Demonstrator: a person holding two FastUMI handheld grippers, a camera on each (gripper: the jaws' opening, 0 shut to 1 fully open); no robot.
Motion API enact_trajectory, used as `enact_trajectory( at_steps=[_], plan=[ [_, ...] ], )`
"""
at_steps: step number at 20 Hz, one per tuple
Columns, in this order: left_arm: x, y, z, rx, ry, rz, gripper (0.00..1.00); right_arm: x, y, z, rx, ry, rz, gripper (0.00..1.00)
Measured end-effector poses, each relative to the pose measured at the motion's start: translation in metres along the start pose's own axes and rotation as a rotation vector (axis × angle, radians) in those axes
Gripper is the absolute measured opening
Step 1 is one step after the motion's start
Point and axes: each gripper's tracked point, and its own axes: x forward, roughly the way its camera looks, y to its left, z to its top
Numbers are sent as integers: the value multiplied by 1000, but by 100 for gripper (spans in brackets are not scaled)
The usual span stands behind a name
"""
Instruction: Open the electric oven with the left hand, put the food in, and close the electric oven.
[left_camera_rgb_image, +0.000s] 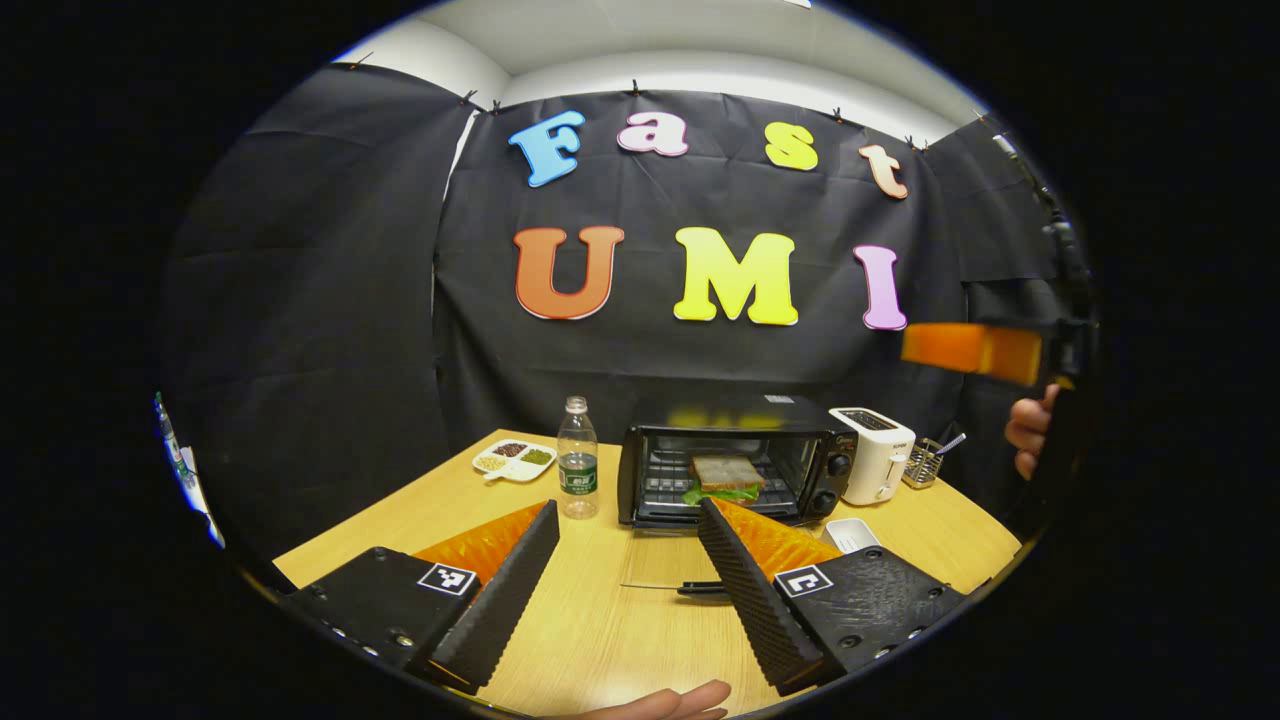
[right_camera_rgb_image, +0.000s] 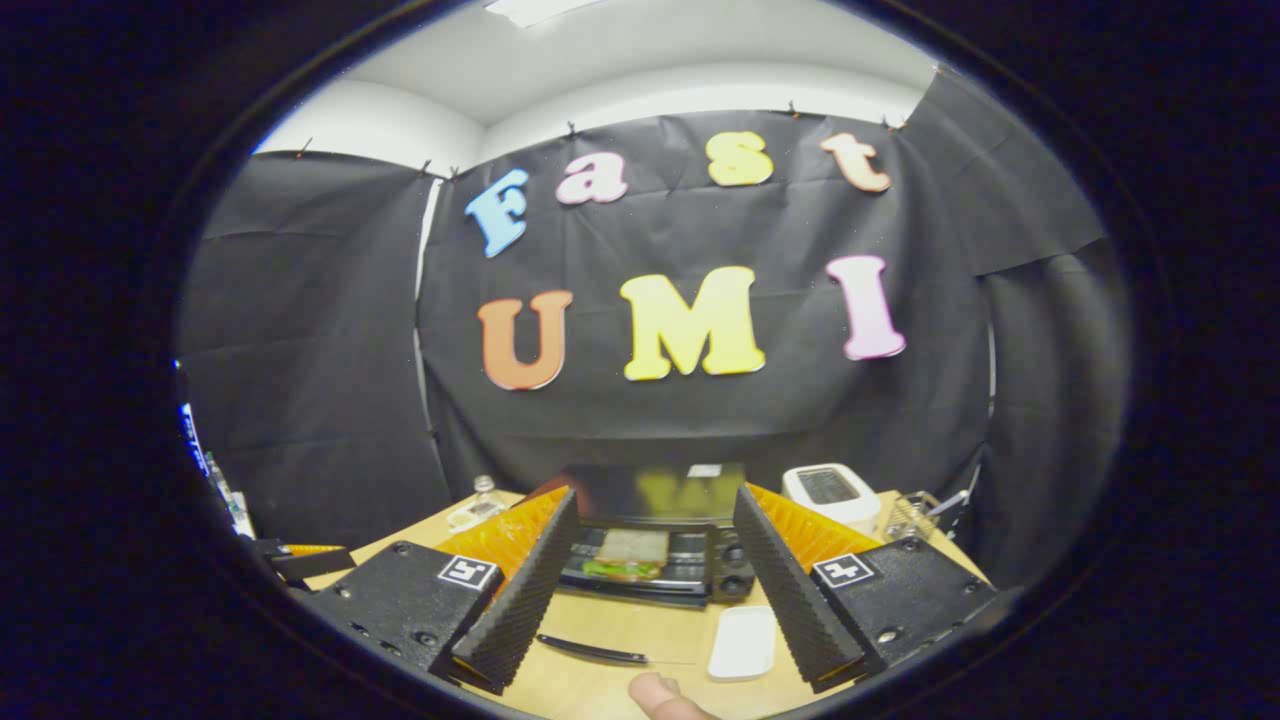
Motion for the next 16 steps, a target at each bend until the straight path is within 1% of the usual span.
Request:
enact_trajectory(
  at_steps=[1,2,3,5,7,9,11,12,13,15,16],
  plan=[
    [8,-10,-6,-5,7,-29,93,-17,-14,5,-6,-34,-37,99],
    [18,-18,-14,-16,15,-54,93,-28,-22,8,-12,-57,-56,99],
    [26,-24,-30,-35,50,-75,93,-40,-30,11,-18,-77,-72,99],
    [41,-40,-61,-73,128,-115,93,-57,-42,19,-30,-108,-78,99],
    [50,-58,-91,-86,209,-149,93,-68,-60,28,-51,-132,-111,99],
    [60,-71,-118,-46,277,-153,93,-79,-82,30,-53,-154,-168,99],
    [68,-78,-141,6,339,-145,93,-88,-101,31,-55,-179,-205,99],
    [70,-84,-151,27,373,-145,93,-94,-122,25,-56,-180,-227,99],
    [73,-90,-159,49,401,-147,93,-97,-133,22,-56,-181,-245,99],
    [72,-98,-172,80,441,-153,93,-98,-146,17,-53,-162,-250,99],
    [73,-101,-177,85,455,-158,93,-99,-149,14,-47,-156,-240,100]
  ],
)
